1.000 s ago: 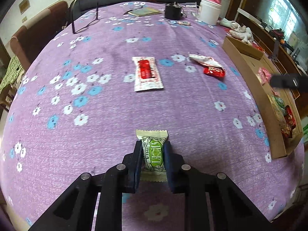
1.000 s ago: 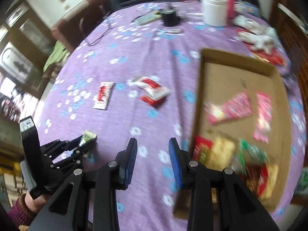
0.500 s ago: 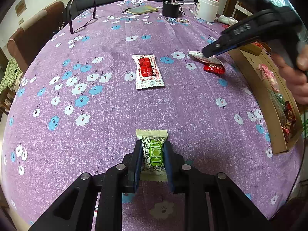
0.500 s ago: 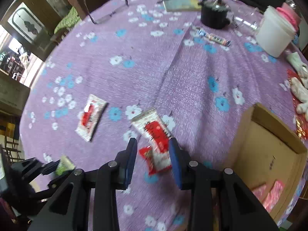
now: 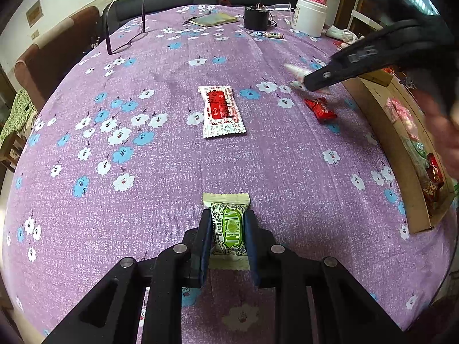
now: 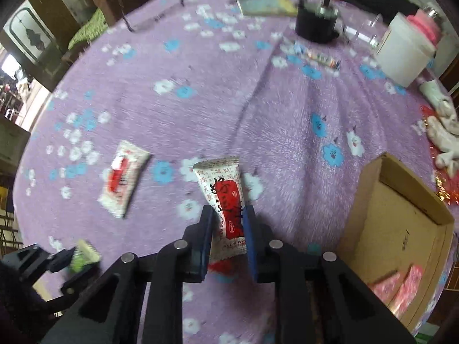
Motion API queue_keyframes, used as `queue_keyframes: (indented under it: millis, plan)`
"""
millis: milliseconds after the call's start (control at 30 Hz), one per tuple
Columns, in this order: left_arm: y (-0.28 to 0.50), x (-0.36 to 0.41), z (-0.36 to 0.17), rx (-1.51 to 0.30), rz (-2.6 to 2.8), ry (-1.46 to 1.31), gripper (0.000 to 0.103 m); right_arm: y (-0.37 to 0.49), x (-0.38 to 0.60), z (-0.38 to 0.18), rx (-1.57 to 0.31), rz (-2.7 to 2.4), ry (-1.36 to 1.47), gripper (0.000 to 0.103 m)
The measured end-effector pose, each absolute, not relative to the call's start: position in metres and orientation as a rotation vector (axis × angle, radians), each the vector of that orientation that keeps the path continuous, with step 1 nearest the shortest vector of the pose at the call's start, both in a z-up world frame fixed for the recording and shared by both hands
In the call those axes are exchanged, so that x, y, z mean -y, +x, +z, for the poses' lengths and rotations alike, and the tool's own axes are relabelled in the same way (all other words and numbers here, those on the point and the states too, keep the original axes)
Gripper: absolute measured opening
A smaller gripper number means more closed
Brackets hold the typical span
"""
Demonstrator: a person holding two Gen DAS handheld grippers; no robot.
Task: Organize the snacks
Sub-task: 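Grasp white red-centred packet with right gripper while left holds green candy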
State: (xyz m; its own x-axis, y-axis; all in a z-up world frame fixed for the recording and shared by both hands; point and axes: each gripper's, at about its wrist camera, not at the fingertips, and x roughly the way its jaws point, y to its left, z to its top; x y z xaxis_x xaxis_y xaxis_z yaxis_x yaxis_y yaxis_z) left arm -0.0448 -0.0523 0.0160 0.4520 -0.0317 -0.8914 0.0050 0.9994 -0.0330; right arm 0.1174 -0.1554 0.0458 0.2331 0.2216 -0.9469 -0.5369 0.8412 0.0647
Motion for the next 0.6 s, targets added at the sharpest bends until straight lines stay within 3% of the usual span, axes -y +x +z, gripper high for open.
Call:
queue_keyframes:
  millis: [167, 333, 600]
  plan:
    - [-0.045, 0.052, 0.016, -1.099, -0.019, -0.031, 0.023, 0.062, 0.159, 0.061, -1.248, 0.597, -0.267, 0.020]
    - [-0.045, 0.051, 0.016, -1.101, -0.021, -0.037, 0.023, 0.018, 0.166, 0.031, -1.364, 0.516, -0.283, 0.021]
    - [-0.043, 0.048, 0.017, -1.107, -0.036, -0.037, 0.023, -0.002, 0.171, 0.037, -1.359, 0.576, -0.169, 0.038]
